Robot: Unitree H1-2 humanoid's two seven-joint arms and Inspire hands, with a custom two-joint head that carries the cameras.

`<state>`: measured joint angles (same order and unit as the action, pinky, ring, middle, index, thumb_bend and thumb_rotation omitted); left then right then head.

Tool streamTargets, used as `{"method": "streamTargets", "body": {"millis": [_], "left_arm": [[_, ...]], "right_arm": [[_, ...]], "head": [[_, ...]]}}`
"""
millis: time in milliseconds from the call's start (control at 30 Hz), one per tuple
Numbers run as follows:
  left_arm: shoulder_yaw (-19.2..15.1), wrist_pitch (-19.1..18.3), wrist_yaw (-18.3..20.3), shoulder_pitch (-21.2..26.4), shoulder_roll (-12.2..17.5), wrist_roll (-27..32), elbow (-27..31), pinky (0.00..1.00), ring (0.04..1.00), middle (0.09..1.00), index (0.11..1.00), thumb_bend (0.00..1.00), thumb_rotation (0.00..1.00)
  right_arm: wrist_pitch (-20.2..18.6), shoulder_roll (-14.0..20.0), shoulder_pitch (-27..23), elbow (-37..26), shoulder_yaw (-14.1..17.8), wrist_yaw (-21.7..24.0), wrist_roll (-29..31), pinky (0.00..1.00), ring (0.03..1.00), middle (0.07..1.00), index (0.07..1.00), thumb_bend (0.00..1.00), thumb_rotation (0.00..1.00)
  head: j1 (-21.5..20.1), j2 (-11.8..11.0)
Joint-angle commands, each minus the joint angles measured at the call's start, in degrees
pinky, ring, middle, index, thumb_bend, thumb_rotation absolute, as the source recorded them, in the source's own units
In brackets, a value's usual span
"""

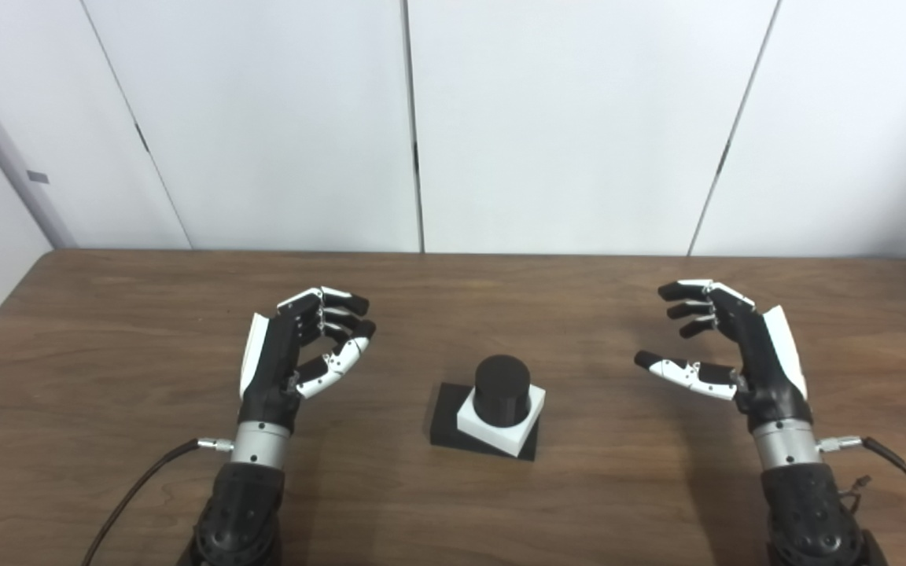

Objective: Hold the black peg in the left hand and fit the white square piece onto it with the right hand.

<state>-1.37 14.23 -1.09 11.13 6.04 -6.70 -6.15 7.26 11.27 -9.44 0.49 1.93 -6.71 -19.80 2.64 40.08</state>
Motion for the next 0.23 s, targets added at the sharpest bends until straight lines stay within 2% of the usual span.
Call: {"method": "streamTargets", "body": {"millis": [0,200], "left_arm": [[0.08,1.56,-0.21,1.71,0.69,-0.48,0.55,0.41,0.533,0.627,0.499,0.49,0.08],[0.07,1.26,-0.31,1.68,0.5,-0.41,0.71,0.42,0.537,0.63,0.499,0.49,0.08]], "right_arm": [[0.72,0.16,-1.78,-1.91,0.04,-0.66,-0.37,0.52,0.64,0.692,0.642,0.57,0.0],[0.41,0.1,-1.7,-2.2,0.05,-0.26,-0.13,0.52,0.641,0.694,0.65,0.57,0.0]], "head": [[0.06,0.01],[0.05,0.06]]}}
